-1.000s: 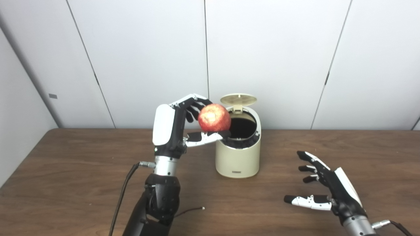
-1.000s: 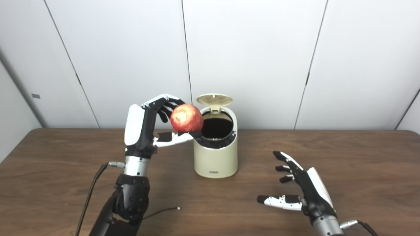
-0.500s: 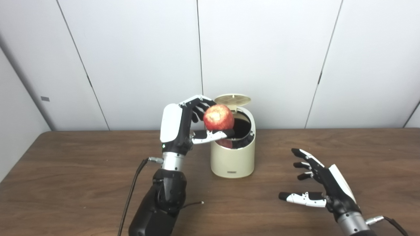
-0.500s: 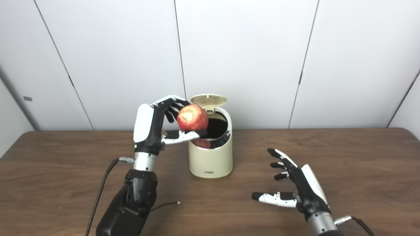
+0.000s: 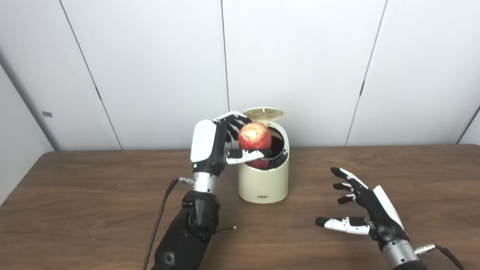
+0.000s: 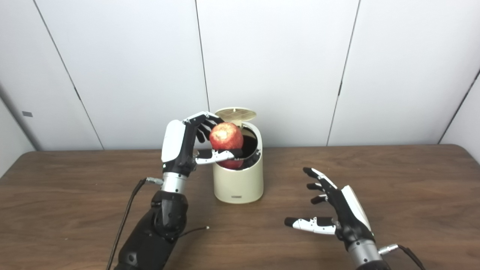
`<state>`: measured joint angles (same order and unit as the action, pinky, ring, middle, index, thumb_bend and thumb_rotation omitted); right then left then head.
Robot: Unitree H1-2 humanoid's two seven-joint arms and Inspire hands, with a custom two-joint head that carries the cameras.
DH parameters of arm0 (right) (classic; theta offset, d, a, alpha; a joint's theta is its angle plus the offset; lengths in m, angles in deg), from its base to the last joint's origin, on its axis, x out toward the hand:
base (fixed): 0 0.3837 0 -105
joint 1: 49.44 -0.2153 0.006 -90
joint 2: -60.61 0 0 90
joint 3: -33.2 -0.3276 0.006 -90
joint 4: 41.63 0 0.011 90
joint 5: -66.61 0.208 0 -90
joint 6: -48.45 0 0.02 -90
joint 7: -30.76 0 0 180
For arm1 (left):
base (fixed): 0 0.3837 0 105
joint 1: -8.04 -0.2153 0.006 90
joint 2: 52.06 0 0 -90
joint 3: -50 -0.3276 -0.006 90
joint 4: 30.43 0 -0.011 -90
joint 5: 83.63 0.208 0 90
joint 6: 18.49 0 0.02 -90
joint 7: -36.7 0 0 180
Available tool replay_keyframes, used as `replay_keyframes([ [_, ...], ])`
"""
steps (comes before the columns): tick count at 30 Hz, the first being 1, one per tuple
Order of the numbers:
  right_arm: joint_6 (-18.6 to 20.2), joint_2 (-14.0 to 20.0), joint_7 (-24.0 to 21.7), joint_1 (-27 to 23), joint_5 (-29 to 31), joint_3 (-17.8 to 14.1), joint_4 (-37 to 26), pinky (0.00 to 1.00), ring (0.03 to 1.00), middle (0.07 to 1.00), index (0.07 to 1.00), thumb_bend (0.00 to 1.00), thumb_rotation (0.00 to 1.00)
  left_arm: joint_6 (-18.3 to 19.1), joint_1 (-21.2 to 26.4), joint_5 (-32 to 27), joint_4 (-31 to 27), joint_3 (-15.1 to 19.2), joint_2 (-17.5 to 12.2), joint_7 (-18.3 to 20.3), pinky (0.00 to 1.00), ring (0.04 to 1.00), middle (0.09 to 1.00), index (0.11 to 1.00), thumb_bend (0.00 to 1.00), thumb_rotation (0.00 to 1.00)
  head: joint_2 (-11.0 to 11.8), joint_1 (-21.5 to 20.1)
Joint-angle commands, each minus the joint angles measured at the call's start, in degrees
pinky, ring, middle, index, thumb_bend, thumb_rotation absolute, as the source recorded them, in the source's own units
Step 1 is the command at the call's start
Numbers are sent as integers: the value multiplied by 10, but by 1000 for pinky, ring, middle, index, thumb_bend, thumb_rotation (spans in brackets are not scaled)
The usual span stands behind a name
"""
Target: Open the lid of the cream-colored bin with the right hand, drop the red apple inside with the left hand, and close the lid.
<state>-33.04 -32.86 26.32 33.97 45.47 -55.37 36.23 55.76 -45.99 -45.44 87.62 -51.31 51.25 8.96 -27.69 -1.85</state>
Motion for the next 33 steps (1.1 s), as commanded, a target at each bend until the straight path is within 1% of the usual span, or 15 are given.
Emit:
replay_keyframes([
  [1,-12,2,9,-15,6,-4,-21,612,788,887,866,799,232,-7,36,8,-3,-3,3,-23,282,369,456,498,527,0,-1,1],
  [3,-10,3,8,-14,6,-4,-21,620,793,890,869,799,232,-6,37,8,4,-5,5,-28,277,366,452,499,527,0,-1,1],
  [7,-19,4,11,-13,11,-6,-19,622,796,893,866,803,223,-6,42,11,24,-11,7,-40,256,358,449,501,527,0,-1,1],
  [12,-14,6,9,-10,8,-6,-23,626,791,888,869,804,249,0,50,9,43,-19,8,-45,268,378,458,502,526,0,-2,0],
  [15,-16,6,9,-9,10,-6,-24,633,792,892,869,802,251,3,53,13,51,-27,4,-40,300,410,458,517,524,0,-2,0],
  [18,-18,6,9,-8,11,-6,-25,632,794,893,869,800,255,21,54,40,55,-44,-5,-44,369,476,477,518,523,0,-3,-1],
  [19,-19,7,9,-8,11,-6,-25,629,792,893,868,800,253,29,53,46,54,-48,-7,-44,399,503,550,594,698,61,-3,-1],
  [20,-20,7,9,-7,11,-6,-24,625,790,894,870,798,256,35,52,49,52,-51,-8,-43,427,531,605,655,813,119,-3,-1],
  [21,-21,7,10,-7,10,-6,-23,623,788,893,870,798,257,40,50,49,50,-53,-8,-40,442,546,628,681,854,145,-3,-1],
  [23,-20,7,10,-6,9,-5,-23,622,784,890,869,800,263,46,47,47,45,-55,-9,-35,488,592,668,722,901,181,-3,1],
  [26,-19,6,10,-5,9,-5,-25,625,784,890,868,803,262,53,44,49,38,-59,-13,-33,494,607,686,743,934,213,-3,1],
  [30,-19,5,11,-5,9,-4,-25,619,782,893,870,803,257,57,40,50,29,-65,-18,-34,501,614,691,753,940,227,-3,1],
  [33,-17,4,11,-5,7,-3,-26,620,781,890,870,801,259,61,35,47,14,-66,-21,-26,505,616,691,754,945,231,-3,1],
])
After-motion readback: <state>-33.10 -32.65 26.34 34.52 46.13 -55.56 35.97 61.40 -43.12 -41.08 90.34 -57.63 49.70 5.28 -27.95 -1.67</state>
